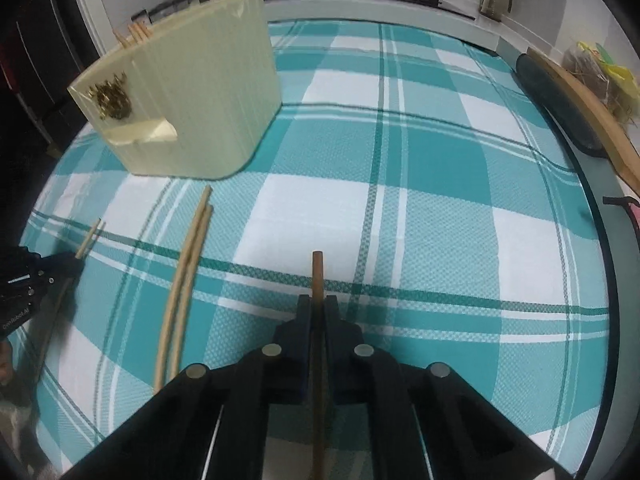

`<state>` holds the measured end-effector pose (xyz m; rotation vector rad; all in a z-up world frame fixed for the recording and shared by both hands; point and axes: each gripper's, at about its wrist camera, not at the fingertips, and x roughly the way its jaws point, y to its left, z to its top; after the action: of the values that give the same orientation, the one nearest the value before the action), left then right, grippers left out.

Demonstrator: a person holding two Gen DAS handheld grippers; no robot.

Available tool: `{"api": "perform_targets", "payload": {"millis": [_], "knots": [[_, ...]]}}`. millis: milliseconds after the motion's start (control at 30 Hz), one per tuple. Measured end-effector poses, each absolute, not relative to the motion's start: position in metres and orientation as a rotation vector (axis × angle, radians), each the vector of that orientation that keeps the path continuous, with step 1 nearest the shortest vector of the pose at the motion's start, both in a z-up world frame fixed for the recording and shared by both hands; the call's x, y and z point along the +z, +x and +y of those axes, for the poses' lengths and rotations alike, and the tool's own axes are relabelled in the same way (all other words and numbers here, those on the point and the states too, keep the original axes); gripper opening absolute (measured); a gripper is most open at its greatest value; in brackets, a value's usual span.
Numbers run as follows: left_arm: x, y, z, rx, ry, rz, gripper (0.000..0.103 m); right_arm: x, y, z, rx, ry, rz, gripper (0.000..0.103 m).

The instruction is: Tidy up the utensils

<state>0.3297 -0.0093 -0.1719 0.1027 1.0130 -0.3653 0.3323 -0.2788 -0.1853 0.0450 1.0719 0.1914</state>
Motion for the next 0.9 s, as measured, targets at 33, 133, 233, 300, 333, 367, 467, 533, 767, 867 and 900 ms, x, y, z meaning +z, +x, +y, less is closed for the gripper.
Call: {"api": "perform_targets", "payload": {"millis": [33,133,233,300,333,367,467,533,767,867,900], "knots": [[-0.161,0.324,-0.003,-0.378,0.072,0.98,0.005,-0.173,0.324,-0.281,0.21,0.065,1.031,0.006],[-0.118,0.294,0.02,-0.424,-0.021,0.859,0.005,-0.13,0.288,-0.286,0.275,0.099,0.897,0.006],[-0.081,0.268,0.038,-0.453,-0.071,0.741,0.005,-0.091,0.252,-0.29,0.327,0.105,0.785,0.006],[-0.064,0.254,0.048,-0.459,-0.1,0.678,0.005,-0.071,0.233,-0.29,0.343,0.097,0.723,0.006],[-0.058,0.251,0.053,-0.464,-0.119,0.654,0.005,-0.062,0.224,-0.289,0.342,0.088,0.696,0.006],[-0.053,0.249,0.056,-0.468,-0.134,0.637,0.004,-0.056,0.218,-0.289,0.339,0.083,0.671,0.006],[-0.042,0.241,0.061,-0.465,-0.163,0.585,0.004,-0.043,0.21,-0.288,0.327,0.089,0.614,0.006],[-0.038,0.24,0.063,-0.456,-0.16,0.561,0.004,-0.037,0.208,-0.287,0.317,0.083,0.574,0.006],[-0.019,0.247,0.075,-0.445,-0.18,0.552,0.004,-0.017,0.232,-0.28,0.308,0.081,0.521,0.006],[0.007,0.257,0.082,-0.443,-0.199,0.508,0.004,-0.002,0.251,-0.276,0.31,0.06,0.507,0.006],[0.018,0.26,0.084,-0.437,-0.204,0.485,0.004,0.005,0.258,-0.275,0.311,0.053,0.499,0.006]]}}
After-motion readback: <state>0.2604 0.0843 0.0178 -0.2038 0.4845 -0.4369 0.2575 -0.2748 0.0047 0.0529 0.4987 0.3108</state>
